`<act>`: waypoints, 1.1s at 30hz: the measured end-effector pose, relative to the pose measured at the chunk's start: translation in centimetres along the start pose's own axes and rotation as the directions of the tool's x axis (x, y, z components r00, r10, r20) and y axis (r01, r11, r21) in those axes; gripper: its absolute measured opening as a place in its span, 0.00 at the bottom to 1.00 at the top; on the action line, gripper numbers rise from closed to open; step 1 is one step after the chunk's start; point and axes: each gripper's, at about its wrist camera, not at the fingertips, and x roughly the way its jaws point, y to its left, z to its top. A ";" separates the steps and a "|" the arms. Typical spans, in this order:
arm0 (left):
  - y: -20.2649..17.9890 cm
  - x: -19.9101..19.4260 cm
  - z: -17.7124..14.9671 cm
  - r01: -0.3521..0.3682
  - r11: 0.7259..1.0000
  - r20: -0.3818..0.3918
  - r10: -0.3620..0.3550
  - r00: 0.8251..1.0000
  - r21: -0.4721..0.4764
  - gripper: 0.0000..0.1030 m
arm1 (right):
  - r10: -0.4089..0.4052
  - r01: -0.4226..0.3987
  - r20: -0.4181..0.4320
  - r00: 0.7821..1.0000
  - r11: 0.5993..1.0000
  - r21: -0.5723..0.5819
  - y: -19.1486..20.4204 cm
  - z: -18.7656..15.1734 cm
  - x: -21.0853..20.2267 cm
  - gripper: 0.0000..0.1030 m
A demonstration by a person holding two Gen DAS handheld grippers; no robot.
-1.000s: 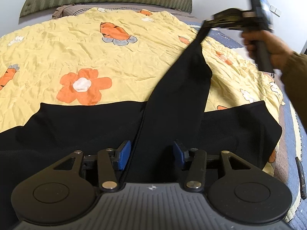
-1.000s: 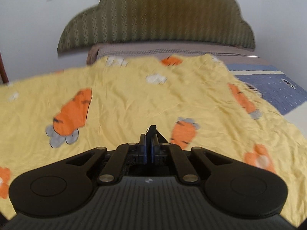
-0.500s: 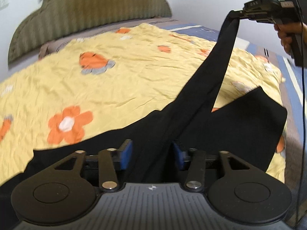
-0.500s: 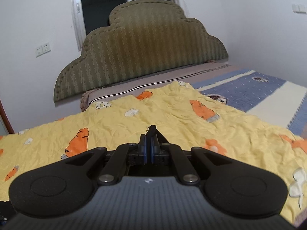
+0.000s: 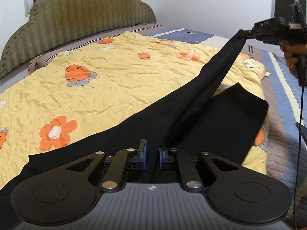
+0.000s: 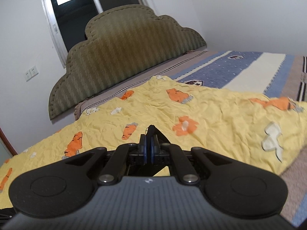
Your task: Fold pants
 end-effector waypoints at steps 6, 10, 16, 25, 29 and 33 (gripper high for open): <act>-1.6 -0.3 -0.9 0.016 0.999 -0.018 -0.015 1.000 0.051 0.08 | -0.013 0.012 0.009 1.000 0.997 0.074 -2.6 -2.5 -2.7 0.05; -2.9 -1.3 -1.7 0.028 0.994 -0.015 -0.027 1.000 0.102 0.08 | -0.029 0.028 0.004 1.000 0.992 0.122 -4.2 -4.3 -3.9 0.05; -4.4 -2.2 -2.7 0.029 0.984 -0.014 -0.027 1.000 0.177 0.08 | -0.037 0.036 0.002 0.999 0.982 0.184 -6.3 -6.6 -5.6 0.05; -5.4 -1.2 -4.4 0.045 0.978 -0.077 -0.030 0.997 0.203 0.08 | -0.064 0.079 -0.061 0.996 0.954 0.291 -9.4 -11.7 -6.8 0.05; -5.6 -0.7 -4.8 0.040 0.977 -0.099 -0.020 0.995 0.209 0.08 | -0.070 0.098 -0.095 0.993 0.937 0.336 -10.7 -13.9 -6.8 0.05; -6.1 -0.5 -5.2 0.028 0.971 -0.108 -0.003 0.994 0.237 0.08 | -0.074 0.110 -0.113 0.991 0.926 0.361 -11.4 -15.3 -6.5 0.05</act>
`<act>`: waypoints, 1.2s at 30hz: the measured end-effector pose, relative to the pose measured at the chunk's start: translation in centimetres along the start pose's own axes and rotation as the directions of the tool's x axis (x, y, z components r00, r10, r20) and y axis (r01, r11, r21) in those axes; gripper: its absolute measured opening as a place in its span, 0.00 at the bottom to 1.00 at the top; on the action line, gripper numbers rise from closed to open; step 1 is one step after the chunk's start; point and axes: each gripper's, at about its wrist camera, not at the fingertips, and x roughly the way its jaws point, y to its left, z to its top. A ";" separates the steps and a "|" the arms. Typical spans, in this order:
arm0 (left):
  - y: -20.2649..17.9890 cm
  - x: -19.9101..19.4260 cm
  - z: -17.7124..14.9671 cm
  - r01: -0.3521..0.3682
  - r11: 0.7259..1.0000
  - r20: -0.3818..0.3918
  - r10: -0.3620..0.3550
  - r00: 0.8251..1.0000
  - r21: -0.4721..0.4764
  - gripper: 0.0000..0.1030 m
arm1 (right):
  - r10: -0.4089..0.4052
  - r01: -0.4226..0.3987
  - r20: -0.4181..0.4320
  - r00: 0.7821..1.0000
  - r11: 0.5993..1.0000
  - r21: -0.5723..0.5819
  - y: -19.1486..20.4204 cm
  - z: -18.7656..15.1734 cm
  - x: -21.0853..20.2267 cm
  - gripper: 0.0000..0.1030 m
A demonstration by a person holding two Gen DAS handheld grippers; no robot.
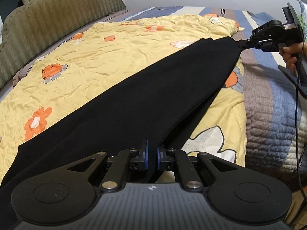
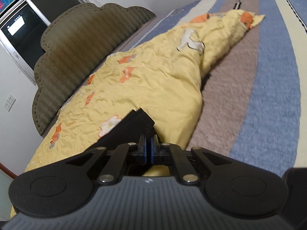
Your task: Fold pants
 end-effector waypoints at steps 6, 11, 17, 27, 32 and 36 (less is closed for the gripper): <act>-0.2 0.6 -0.3 -0.008 1.000 -0.018 0.008 1.000 0.002 0.08 | -0.004 0.005 -0.023 1.000 0.999 0.032 -1.0 -0.7 0.0 0.05; 0.3 0.4 -0.1 -0.007 0.999 -0.006 0.006 1.000 -0.035 0.08 | -0.005 0.005 -0.029 1.000 1.000 0.018 -1.0 -0.7 0.0 0.05; 1.0 -0.8 0.4 -0.010 0.994 0.044 0.015 0.999 -0.108 0.08 | 0.087 -0.087 0.013 0.996 0.996 -0.029 2.9 4.0 0.6 0.06; 0.1 0.3 -0.1 -0.013 0.998 -0.009 0.013 1.000 -0.057 0.08 | 0.095 -0.085 0.068 0.993 0.987 -0.138 5.9 5.2 -0.3 0.05; 0.2 0.3 -0.2 -0.009 0.999 -0.011 0.008 1.000 -0.047 0.08 | 0.028 -0.023 -0.050 0.998 0.995 0.100 -1.3 1.0 1.7 0.06; 0.3 -0.1 0.0 -0.005 0.998 0.002 0.005 1.000 -0.055 0.08 | 0.026 -0.022 -0.042 0.999 0.997 0.072 -0.5 1.3 1.5 0.06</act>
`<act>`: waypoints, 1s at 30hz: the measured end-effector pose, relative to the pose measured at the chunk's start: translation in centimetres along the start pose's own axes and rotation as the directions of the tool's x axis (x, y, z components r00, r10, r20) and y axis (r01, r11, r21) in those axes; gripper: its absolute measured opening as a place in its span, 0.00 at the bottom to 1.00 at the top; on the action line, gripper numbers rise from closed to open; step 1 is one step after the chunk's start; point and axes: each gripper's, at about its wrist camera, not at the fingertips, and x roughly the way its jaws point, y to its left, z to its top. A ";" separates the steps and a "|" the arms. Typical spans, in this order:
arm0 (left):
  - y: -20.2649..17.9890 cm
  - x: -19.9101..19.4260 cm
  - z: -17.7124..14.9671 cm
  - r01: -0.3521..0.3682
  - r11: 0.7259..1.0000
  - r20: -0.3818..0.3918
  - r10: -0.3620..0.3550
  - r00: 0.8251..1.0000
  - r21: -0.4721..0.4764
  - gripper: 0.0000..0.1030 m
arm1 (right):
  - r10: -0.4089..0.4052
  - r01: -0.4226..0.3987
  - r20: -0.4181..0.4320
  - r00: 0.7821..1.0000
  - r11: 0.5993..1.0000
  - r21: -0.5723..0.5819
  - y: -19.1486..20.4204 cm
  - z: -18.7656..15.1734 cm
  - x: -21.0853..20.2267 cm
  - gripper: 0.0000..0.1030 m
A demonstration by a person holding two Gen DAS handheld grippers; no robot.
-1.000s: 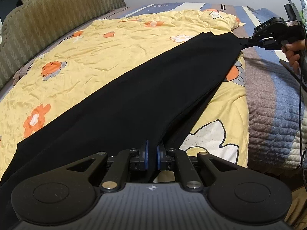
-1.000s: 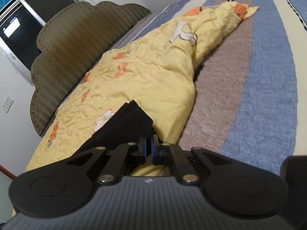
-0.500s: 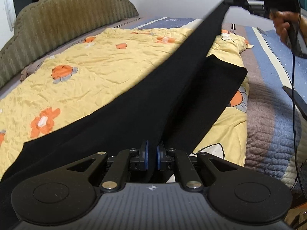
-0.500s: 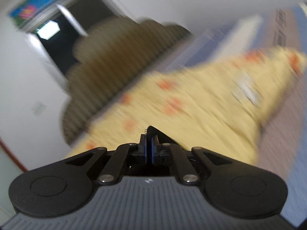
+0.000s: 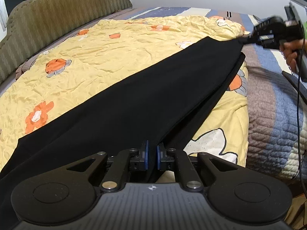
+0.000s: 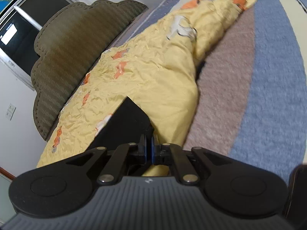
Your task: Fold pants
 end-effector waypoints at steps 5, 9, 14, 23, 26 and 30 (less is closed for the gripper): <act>-0.3 0.7 -0.4 -0.003 1.000 -0.022 0.004 1.000 0.025 0.08 | 0.030 -0.021 0.064 0.998 0.991 -0.133 3.0 1.0 -2.5 0.05; -0.6 0.6 -0.4 -0.009 0.998 -0.020 0.010 1.000 0.055 0.08 | -0.058 0.057 -0.002 0.998 0.991 -0.118 1.1 0.1 -1.0 0.05; -0.4 -0.6 -0.2 0.030 0.998 -0.027 -0.028 0.999 0.061 0.10 | -0.103 0.103 0.010 0.995 0.989 -0.109 0.4 -0.9 -0.8 0.14; 2.8 -3.5 1.2 0.177 0.970 0.096 -0.163 0.982 -0.169 0.12 | -0.101 0.176 0.176 0.979 0.855 -0.488 8.4 -3.9 -4.1 0.22; 3.8 -2.4 2.4 0.046 0.966 0.095 -0.022 0.995 -0.255 0.32 | -0.039 0.104 0.114 0.993 0.759 -0.642 12.3 -6.4 -2.5 0.24; 1.7 0.5 1.9 -0.025 0.989 -0.032 0.021 0.999 -0.148 0.41 | -0.013 0.003 -0.007 1.000 0.676 -0.737 15.0 -9.3 0.6 0.33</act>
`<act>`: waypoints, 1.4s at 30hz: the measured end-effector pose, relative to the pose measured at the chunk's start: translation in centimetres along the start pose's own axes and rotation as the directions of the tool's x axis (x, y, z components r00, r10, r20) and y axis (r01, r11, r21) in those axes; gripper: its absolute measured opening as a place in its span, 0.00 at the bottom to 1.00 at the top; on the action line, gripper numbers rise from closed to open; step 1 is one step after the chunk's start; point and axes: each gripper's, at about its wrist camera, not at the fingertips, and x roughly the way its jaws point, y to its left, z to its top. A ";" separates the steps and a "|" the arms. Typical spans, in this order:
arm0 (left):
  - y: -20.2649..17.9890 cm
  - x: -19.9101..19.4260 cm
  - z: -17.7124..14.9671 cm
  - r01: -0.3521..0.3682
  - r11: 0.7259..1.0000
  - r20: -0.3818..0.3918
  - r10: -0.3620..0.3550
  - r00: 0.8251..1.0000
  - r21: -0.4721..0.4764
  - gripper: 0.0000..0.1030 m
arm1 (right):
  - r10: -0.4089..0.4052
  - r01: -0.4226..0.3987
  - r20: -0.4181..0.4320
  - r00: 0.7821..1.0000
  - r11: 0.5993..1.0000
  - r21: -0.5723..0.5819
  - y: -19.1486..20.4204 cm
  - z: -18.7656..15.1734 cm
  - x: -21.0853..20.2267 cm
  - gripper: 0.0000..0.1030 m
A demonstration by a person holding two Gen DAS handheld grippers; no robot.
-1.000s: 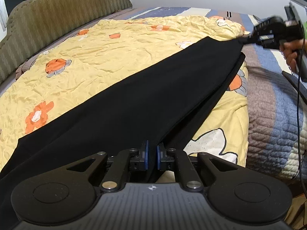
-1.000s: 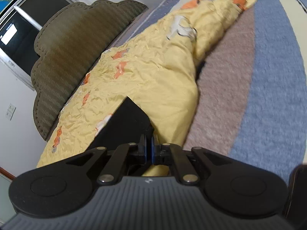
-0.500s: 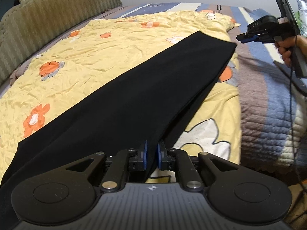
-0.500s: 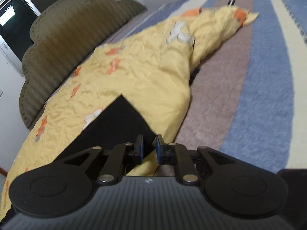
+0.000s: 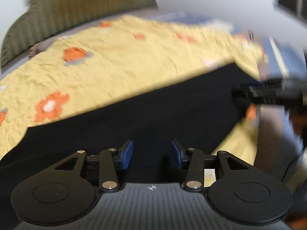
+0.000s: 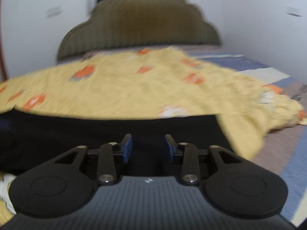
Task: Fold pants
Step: 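Open both tools and release the trousers flat on the bed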
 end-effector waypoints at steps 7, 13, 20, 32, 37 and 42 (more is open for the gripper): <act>-4.6 -0.6 0.2 -0.037 0.987 0.106 0.021 0.994 0.154 0.46 | -0.063 0.053 -0.105 0.992 0.994 -0.095 0.3 -1.9 0.1 0.35; -6.8 2.3 2.1 -0.012 0.989 0.094 -0.002 0.996 0.148 0.60 | 0.073 -0.080 -0.051 0.996 0.985 -0.150 3.8 -0.5 -0.7 0.41; -7.0 2.1 1.2 -0.037 0.993 0.127 0.023 0.992 0.108 0.60 | 0.068 -0.093 -0.125 0.990 0.975 -0.204 3.8 -1.9 -0.2 0.42; -6.6 4.9 3.2 -0.096 0.995 0.068 0.097 0.993 -0.022 0.61 | -0.025 0.011 -0.128 0.991 0.994 -0.107 -1.3 1.4 6.5 0.47; -6.0 6.4 5.8 -0.146 0.986 0.058 0.151 0.987 -0.074 0.61 | -0.041 0.037 -0.079 0.996 0.998 -0.054 -2.3 2.5 6.3 0.49; -5.5 8.8 6.7 -0.177 0.980 0.024 0.180 0.983 -0.095 0.69 | -0.085 0.077 -0.134 0.987 0.995 -0.068 -3.4 3.2 9.6 0.58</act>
